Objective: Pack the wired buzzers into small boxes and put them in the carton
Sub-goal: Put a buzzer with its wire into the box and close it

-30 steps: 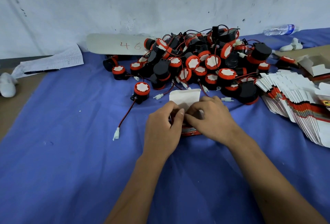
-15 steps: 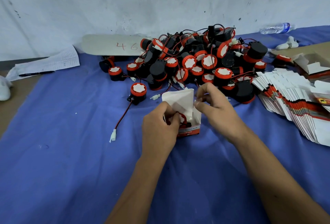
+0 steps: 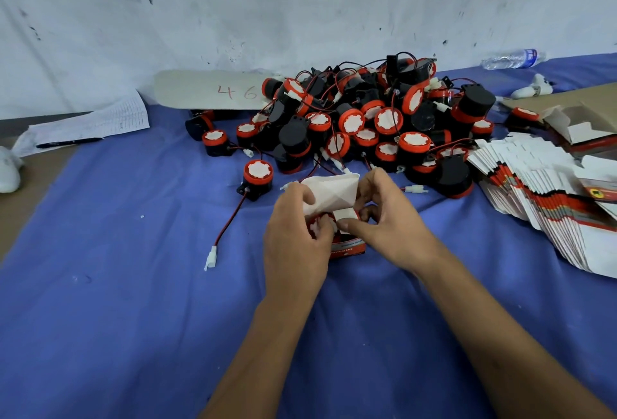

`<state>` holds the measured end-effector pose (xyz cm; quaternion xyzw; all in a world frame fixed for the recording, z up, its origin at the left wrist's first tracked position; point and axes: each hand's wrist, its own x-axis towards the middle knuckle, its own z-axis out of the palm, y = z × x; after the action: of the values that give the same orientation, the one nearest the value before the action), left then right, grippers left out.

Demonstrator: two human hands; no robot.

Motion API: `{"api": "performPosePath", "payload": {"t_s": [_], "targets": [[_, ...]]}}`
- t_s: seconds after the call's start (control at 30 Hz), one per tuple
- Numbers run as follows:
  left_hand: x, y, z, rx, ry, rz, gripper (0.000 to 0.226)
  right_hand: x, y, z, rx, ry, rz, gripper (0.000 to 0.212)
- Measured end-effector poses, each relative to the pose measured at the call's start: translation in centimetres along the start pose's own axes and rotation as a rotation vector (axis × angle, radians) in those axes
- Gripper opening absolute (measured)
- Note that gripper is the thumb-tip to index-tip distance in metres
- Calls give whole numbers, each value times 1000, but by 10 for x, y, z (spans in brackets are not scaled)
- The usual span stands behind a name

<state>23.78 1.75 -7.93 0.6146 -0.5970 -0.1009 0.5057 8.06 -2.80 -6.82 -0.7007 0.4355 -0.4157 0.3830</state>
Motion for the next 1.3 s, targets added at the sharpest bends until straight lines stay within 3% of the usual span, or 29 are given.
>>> {"api": "performPosePath", "payload": {"t_s": [0.1,0.27,0.4,0.53,0.67,0.8,1.1,1.17,1.3], "targets": [[-1,0,-2,-26,20,12,59,-2,-2,1,-60,-11,-121,56],[-1,0,-3,-35,12,11,71,-3,0,3,-157,27,-233,41],[2,-3,-3,85,-42,77,27,-5,2,6,-169,118,-225,44],[1,-6,-5,56,-111,130,17,-5,4,7,-294,50,-332,23],[-2,-8,-6,-46,-227,112,44,-5,5,9,-329,-19,-320,21],[-1,-8,-6,-168,-224,-26,60,-4,5,13,-397,43,-340,25],[-8,2,4,-216,-21,-168,38,8,-1,36,-552,291,-138,19],[-10,3,6,-164,59,-194,35,13,-2,38,-491,340,-48,27],[-11,3,6,79,167,-64,21,21,-5,36,-364,336,110,39]]}}
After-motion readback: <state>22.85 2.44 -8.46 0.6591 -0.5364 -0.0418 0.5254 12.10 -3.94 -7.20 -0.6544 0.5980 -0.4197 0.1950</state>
